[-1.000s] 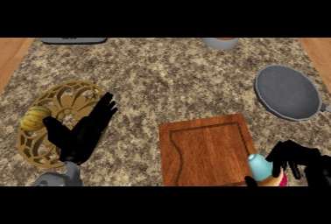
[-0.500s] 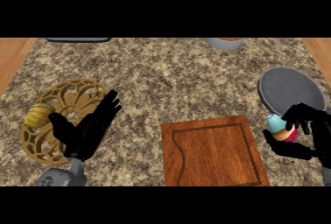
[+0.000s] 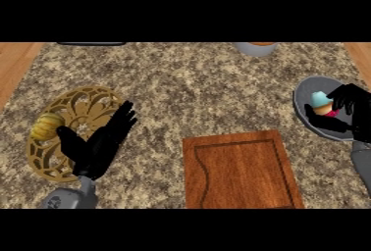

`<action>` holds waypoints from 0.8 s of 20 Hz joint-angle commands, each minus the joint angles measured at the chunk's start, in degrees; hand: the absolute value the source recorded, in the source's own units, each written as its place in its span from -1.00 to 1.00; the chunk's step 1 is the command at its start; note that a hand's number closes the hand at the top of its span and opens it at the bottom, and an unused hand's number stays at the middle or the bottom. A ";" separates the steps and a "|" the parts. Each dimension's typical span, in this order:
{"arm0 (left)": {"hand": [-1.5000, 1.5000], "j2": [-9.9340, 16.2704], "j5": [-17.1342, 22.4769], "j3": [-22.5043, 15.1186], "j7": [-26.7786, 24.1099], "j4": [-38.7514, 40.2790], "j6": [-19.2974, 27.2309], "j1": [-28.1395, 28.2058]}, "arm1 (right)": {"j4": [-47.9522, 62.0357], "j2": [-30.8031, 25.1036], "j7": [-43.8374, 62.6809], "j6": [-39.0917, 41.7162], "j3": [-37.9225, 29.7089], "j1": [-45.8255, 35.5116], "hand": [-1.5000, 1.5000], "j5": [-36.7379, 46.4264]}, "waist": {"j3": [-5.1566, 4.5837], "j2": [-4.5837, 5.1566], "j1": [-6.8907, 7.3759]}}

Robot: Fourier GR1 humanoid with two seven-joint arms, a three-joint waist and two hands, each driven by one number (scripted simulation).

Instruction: Pick the cupcake from the cutting board and place it in the pan

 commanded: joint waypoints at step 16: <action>0.00 -2.26 -1.21 -0.93 -0.65 0.53 -0.94 -2.40 | 47.69 -5.15 -9.67 3.01 -4.84 -21.61 -1.00 4.68 | 0.25 1.79 3.58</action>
